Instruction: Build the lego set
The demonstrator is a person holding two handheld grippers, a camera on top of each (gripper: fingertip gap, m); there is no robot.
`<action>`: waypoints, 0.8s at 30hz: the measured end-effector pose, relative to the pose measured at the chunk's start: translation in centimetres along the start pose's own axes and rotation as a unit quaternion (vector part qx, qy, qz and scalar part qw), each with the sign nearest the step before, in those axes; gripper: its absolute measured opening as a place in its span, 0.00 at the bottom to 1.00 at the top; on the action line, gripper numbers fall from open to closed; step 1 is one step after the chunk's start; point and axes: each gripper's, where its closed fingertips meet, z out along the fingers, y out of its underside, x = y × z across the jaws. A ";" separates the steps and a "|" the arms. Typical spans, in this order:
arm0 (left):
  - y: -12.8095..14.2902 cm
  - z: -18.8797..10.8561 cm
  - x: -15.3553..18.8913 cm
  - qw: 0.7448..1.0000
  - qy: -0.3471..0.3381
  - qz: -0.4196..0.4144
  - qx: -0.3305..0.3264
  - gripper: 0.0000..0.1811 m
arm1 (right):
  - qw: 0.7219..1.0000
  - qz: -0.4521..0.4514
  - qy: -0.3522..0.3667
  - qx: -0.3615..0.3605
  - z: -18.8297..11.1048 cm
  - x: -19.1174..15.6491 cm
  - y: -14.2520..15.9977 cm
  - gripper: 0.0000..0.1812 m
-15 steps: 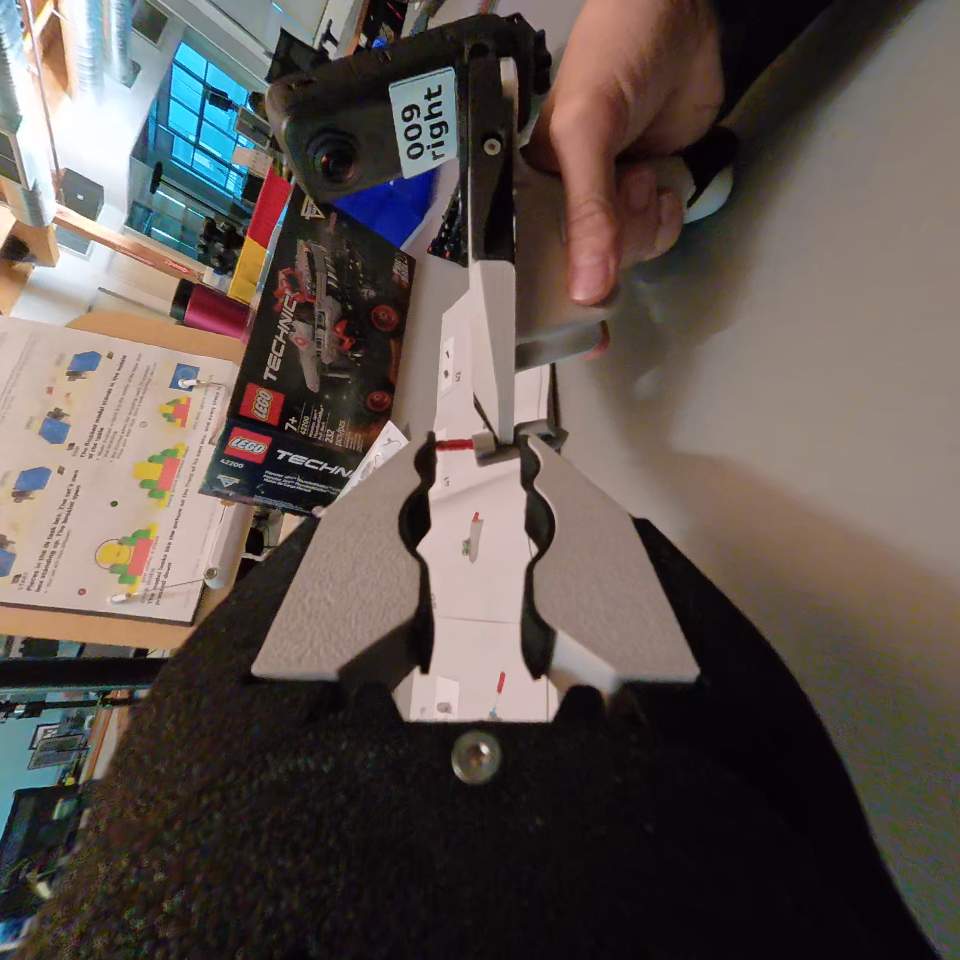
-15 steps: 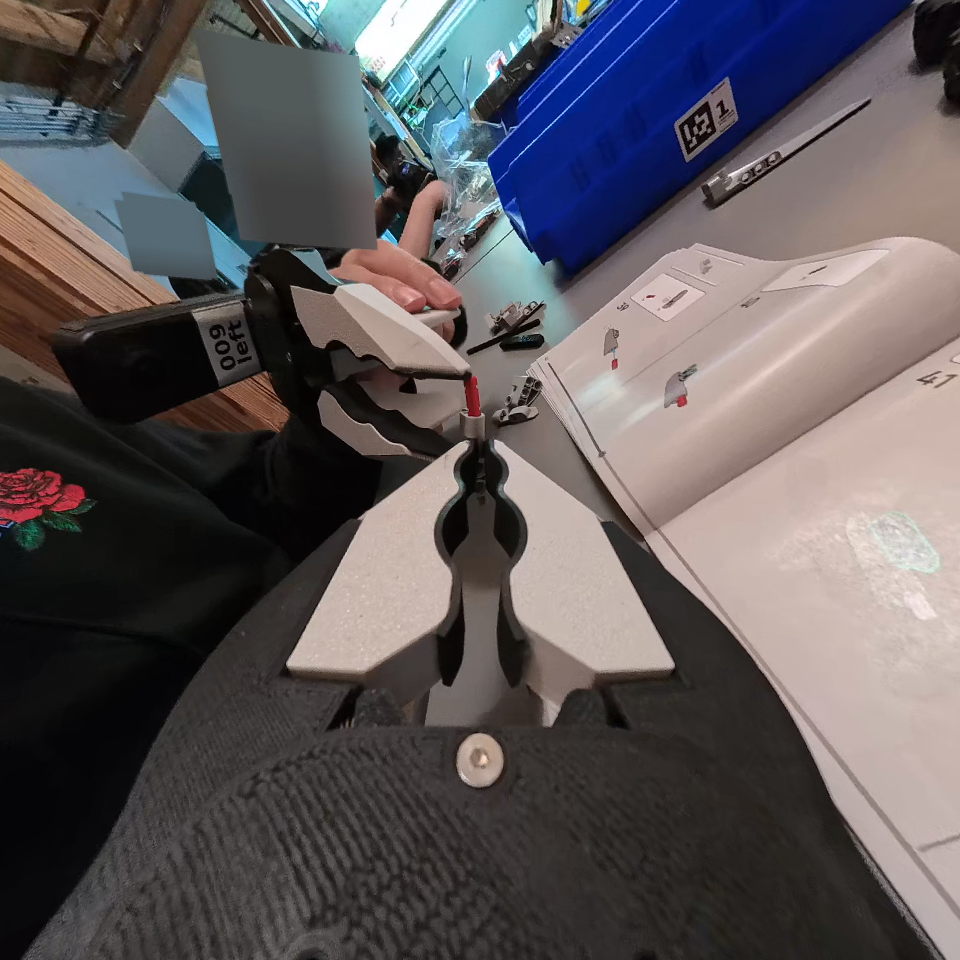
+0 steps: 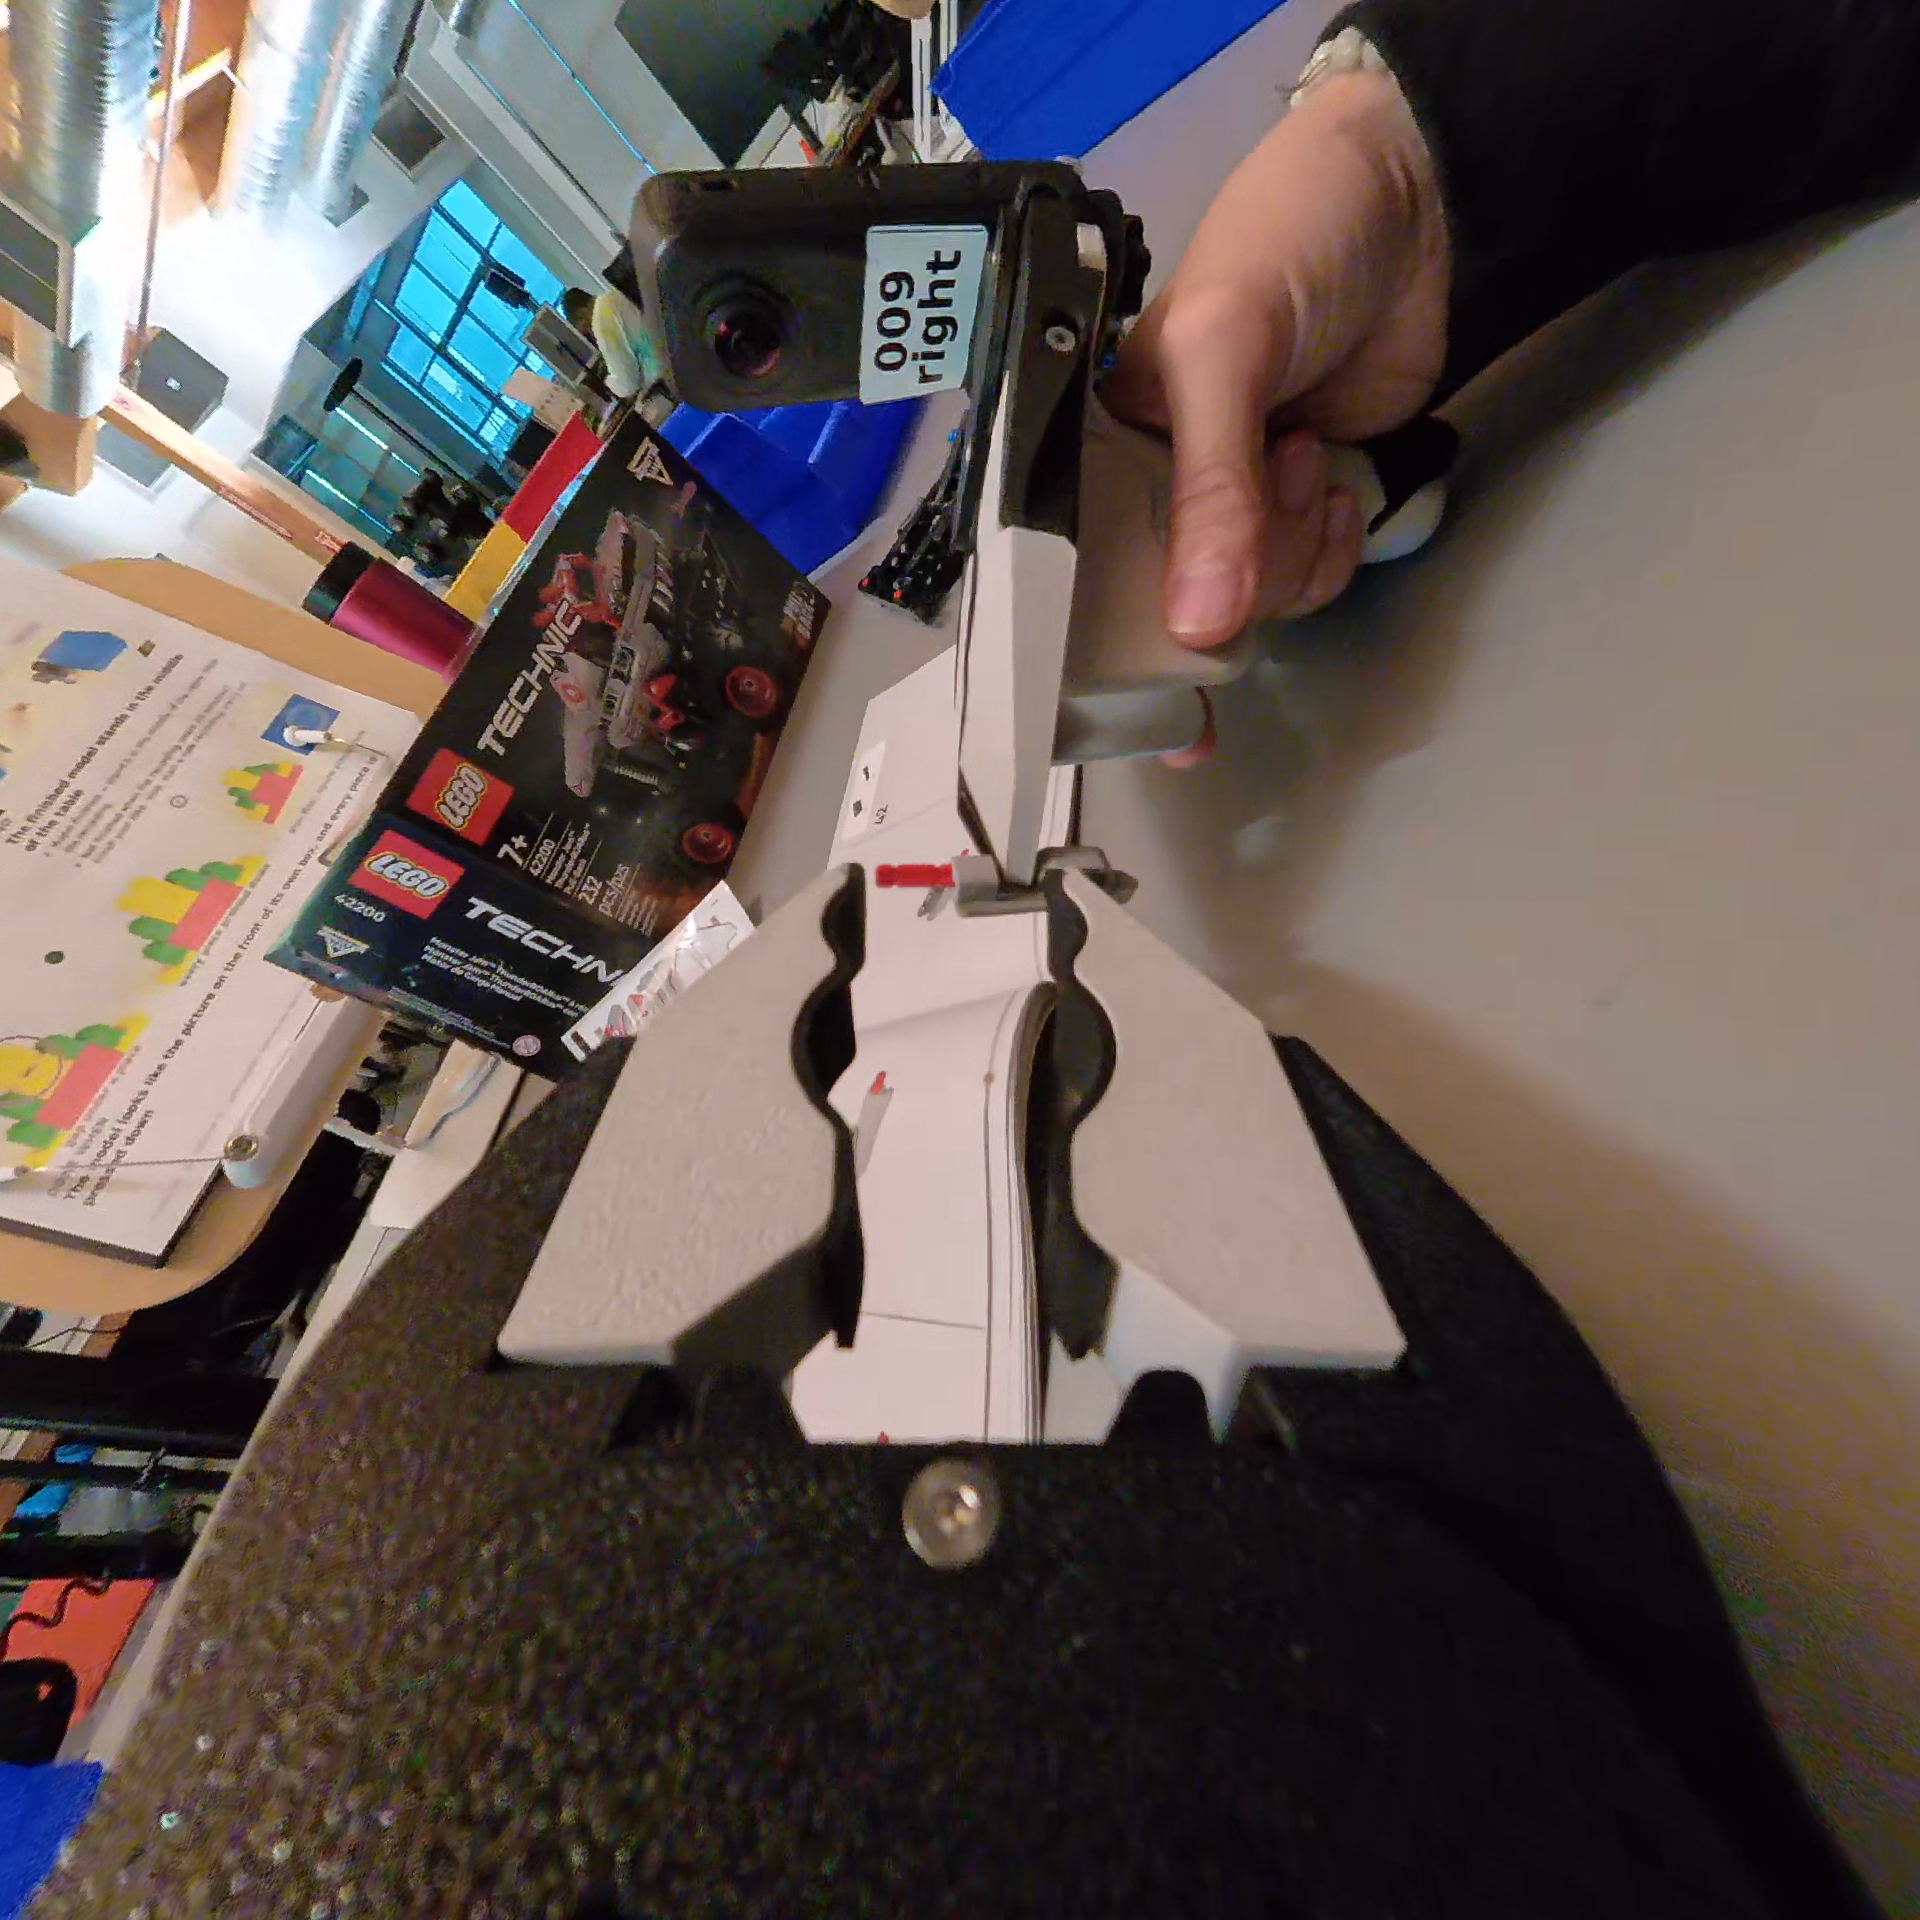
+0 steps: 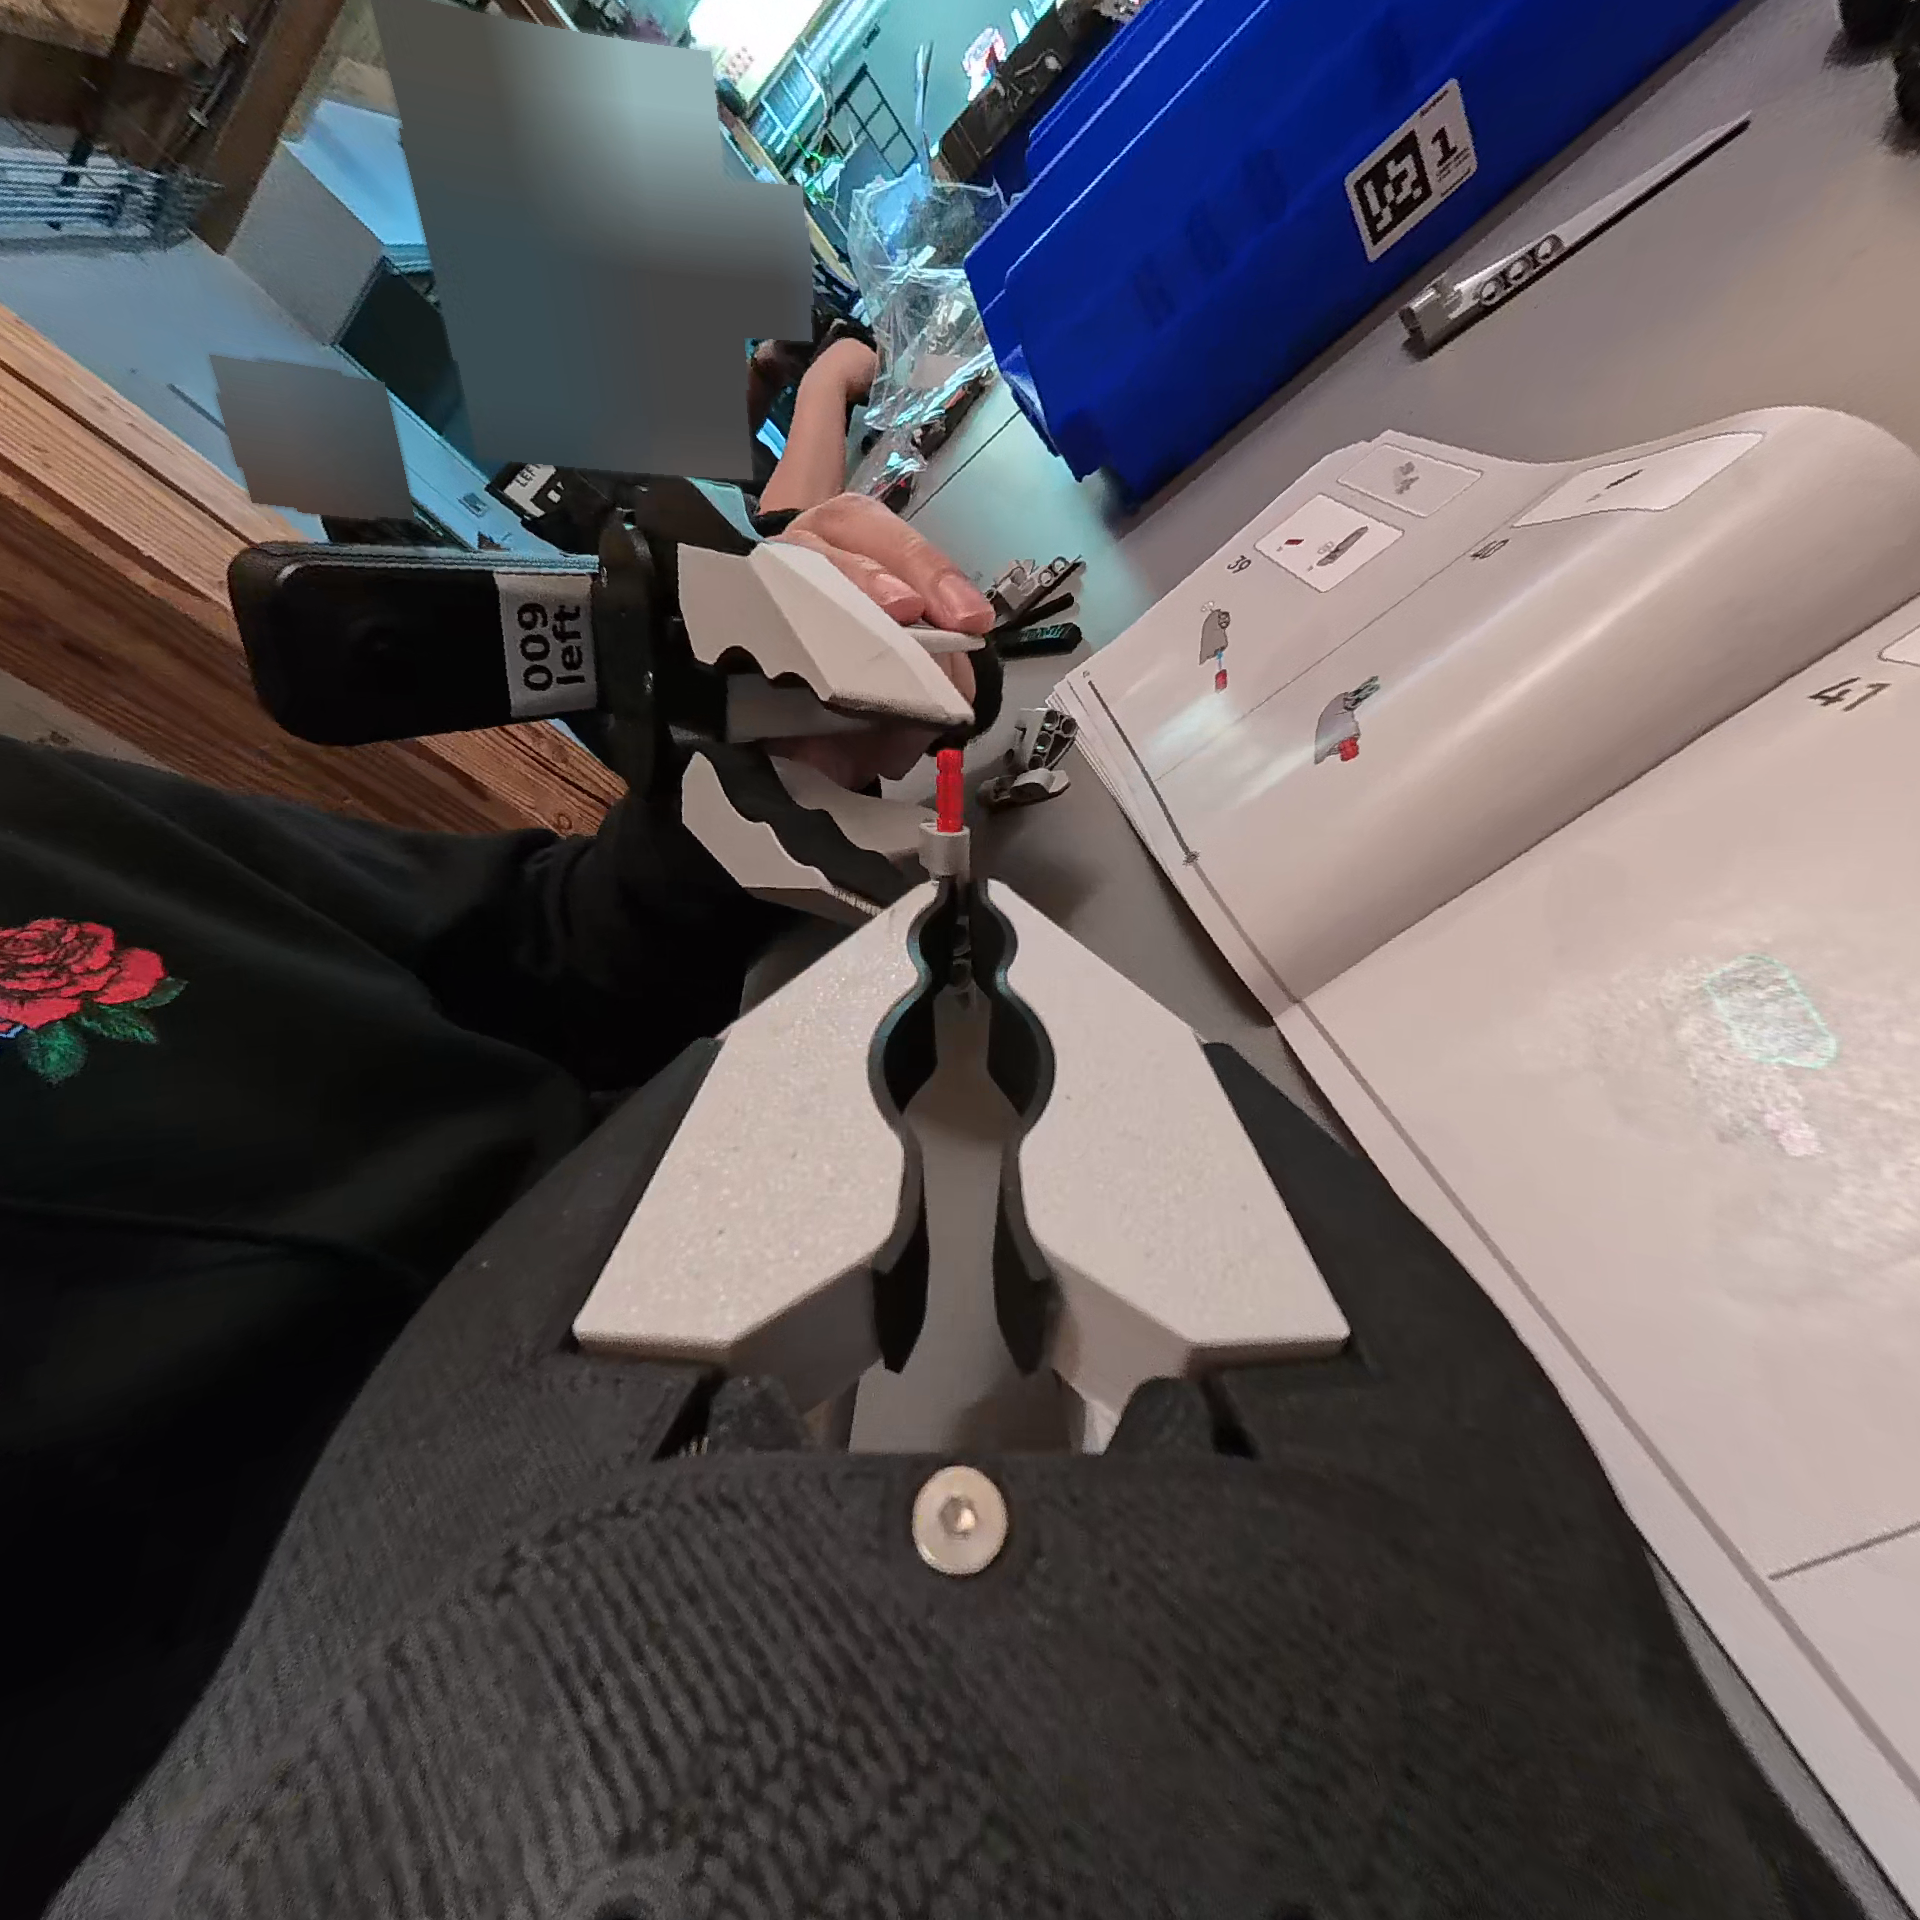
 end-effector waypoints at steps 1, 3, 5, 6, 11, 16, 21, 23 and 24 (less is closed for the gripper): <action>0.0 0.0 0.1 1.000 0.001 -0.001 0.001 0.17 | 1.000 -0.001 0.001 0.000 0.0 0.0 0.0 0.00; -0.1 -0.1 0.2 1.000 -0.004 -0.007 0.008 0.17 | 1.000 -0.003 -0.002 -0.002 0.0 -0.1 0.1 0.00; 0.0 -0.2 0.3 1.000 -0.009 -0.008 0.012 0.17 | 1.000 -0.002 -0.005 -0.006 0.1 -0.2 0.2 0.00; 0.1 -0.2 0.3 1.000 -0.008 -0.006 0.010 0.17 | 1.000 -0.001 -0.004 -0.008 0.1 -0.1 0.2 0.01; 0.4 -0.1 0.1 1.000 -0.011 0.000 -0.003 0.16 | 1.000 0.017 -0.003 -0.015 0.3 0.3 0.4 0.00; 0.8 -0.3 0.6 0.999 0.023 -0.027 -0.008 0.16 | 0.999 0.010 0.009 -0.034 0.1 0.5 1.0 0.00; 2.0 -1.2 1.3 0.989 0.095 -0.102 -0.039 0.12 | 0.987 -0.028 0.097 -0.127 -2.5 3.1 3.6 0.00; 2.9 -1.5 1.8 0.976 0.134 -0.154 -0.074 0.12 | 0.988 -0.026 0.075 -0.130 -2.7 2.6 3.7 0.00; 3.4 -1.4 1.5 0.969 0.130 -0.186 -0.093 0.12 | 0.989 -0.018 0.072 -0.131 -2.7 2.7 3.8 0.00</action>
